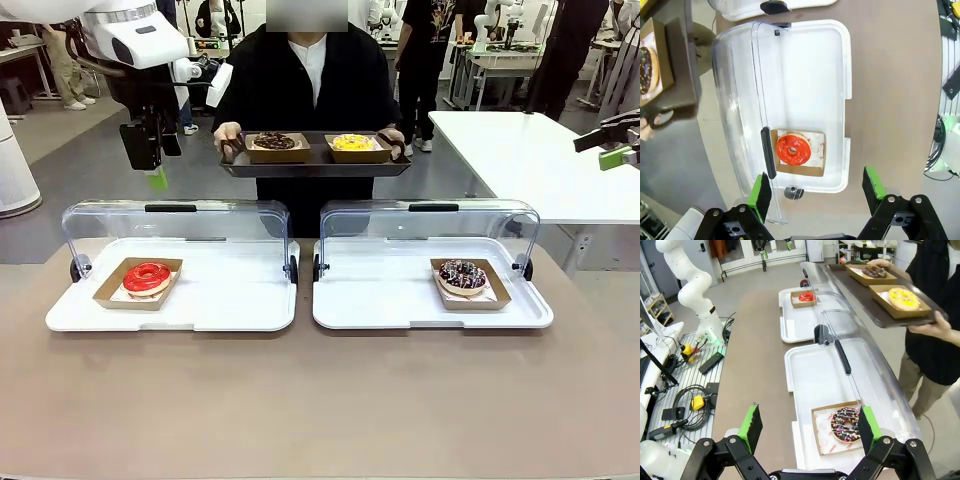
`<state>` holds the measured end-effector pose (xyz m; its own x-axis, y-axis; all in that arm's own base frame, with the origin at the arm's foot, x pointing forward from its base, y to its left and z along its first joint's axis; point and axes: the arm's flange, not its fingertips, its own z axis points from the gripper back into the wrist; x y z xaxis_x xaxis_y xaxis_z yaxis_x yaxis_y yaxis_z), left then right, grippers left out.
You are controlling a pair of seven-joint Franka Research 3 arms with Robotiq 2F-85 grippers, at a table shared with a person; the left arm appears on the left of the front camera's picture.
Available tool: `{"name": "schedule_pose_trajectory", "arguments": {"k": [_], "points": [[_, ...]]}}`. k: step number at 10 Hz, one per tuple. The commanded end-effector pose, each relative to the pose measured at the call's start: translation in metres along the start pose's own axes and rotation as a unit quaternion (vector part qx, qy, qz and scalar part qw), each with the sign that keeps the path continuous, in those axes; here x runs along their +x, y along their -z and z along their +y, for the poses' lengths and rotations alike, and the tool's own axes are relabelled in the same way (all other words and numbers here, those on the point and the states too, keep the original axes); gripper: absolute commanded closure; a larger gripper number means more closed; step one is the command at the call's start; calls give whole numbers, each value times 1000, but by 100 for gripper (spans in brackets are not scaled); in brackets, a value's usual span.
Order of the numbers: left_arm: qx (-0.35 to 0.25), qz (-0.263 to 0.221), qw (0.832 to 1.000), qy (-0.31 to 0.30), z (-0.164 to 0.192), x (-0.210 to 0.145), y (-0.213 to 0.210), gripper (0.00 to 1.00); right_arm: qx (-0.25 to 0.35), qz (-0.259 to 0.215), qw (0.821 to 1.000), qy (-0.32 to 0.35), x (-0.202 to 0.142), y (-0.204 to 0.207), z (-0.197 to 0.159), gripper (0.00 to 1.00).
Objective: Provide the desired donut to the person.
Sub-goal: Place the picked Paper togo box onto the Handle tray extended by the person.
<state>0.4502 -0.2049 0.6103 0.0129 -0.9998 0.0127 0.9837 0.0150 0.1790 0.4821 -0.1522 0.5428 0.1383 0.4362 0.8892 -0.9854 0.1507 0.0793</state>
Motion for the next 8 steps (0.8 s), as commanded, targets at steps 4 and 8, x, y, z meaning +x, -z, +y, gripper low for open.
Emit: {"name": "schedule_pose_trajectory", "arguments": {"k": [4, 8], "points": [[0, 1, 1000, 1, -1, 1, 0, 5, 0, -4, 1000, 0, 1, 0, 0, 0], [0, 1, 1000, 1, -1, 1, 0, 5, 0, -4, 1000, 0, 1, 0, 0, 0]]}}
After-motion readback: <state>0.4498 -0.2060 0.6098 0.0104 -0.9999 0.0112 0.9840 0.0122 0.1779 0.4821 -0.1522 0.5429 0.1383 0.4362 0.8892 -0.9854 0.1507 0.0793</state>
